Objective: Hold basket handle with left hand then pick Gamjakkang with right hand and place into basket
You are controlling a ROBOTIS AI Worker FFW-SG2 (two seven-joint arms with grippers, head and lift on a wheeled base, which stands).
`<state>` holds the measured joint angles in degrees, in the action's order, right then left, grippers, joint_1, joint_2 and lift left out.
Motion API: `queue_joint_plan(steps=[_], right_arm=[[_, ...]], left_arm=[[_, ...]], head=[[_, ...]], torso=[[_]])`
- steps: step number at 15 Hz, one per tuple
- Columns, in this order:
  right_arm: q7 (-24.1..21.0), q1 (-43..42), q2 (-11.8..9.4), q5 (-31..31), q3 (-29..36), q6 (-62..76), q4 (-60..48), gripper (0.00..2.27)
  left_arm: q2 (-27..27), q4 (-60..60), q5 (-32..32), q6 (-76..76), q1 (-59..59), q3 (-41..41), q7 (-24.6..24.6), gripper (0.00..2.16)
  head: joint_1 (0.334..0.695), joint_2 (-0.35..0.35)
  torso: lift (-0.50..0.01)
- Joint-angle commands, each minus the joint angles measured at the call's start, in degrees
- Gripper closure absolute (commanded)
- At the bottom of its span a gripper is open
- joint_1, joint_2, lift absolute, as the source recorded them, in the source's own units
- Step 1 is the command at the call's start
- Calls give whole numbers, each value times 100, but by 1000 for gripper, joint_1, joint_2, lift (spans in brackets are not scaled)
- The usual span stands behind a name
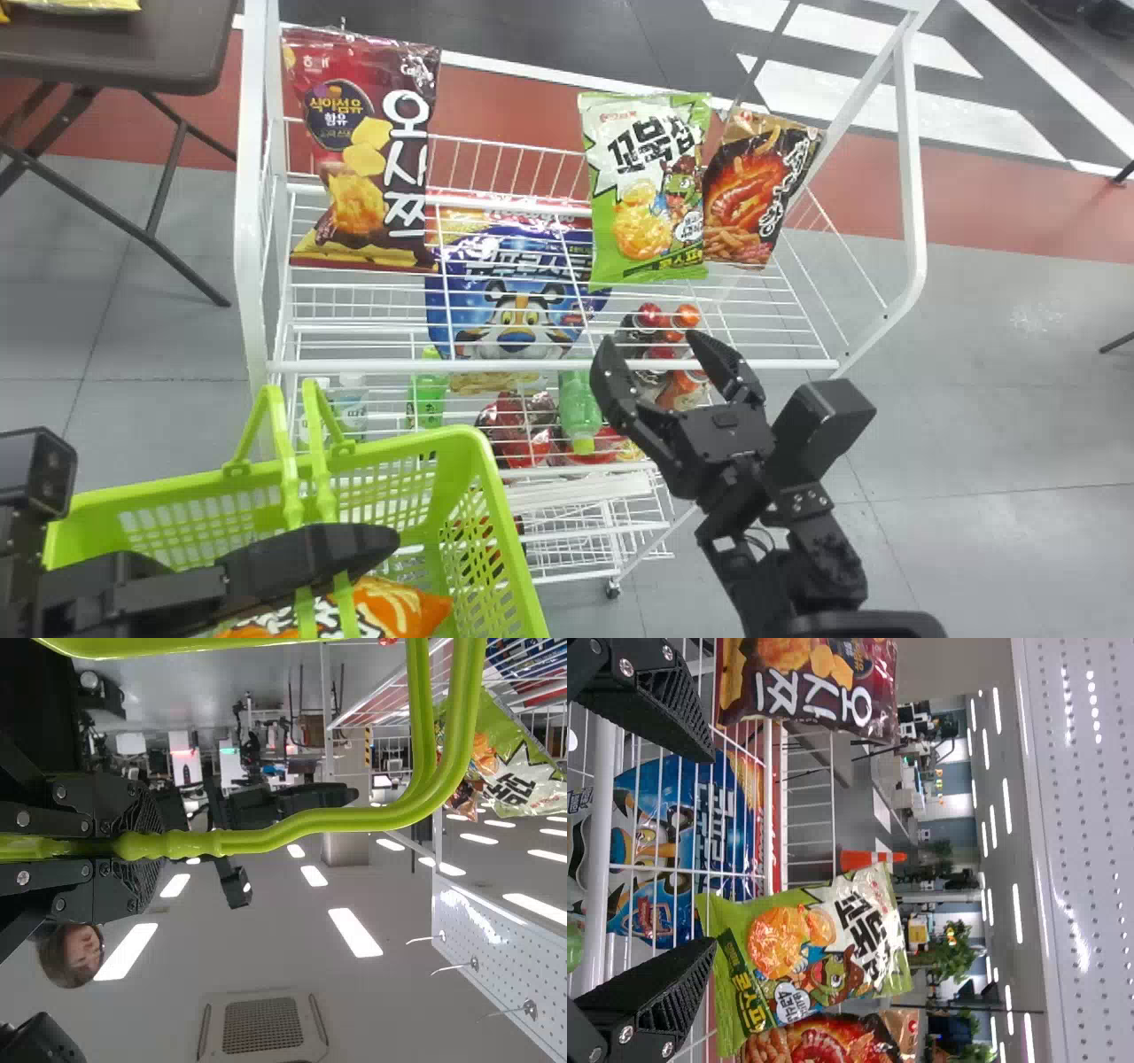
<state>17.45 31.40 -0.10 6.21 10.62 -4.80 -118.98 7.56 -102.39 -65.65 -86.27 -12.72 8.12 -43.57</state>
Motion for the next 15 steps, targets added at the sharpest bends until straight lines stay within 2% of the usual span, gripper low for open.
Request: queue_joint_plan(steps=[1, 15], right_arm=[[145, 182, 16, -67, -68, 554, 156, 76], [321, 217, 16, -67, -121, 712, 323, 76]], left_arm=[[0, 0, -9, 0, -2, 15, -2, 2145], [-9, 62, -27, 0, 24, 50, -11, 2145]], head=[[695, -350], [695, -350]], torso=[[-17], [-17]])
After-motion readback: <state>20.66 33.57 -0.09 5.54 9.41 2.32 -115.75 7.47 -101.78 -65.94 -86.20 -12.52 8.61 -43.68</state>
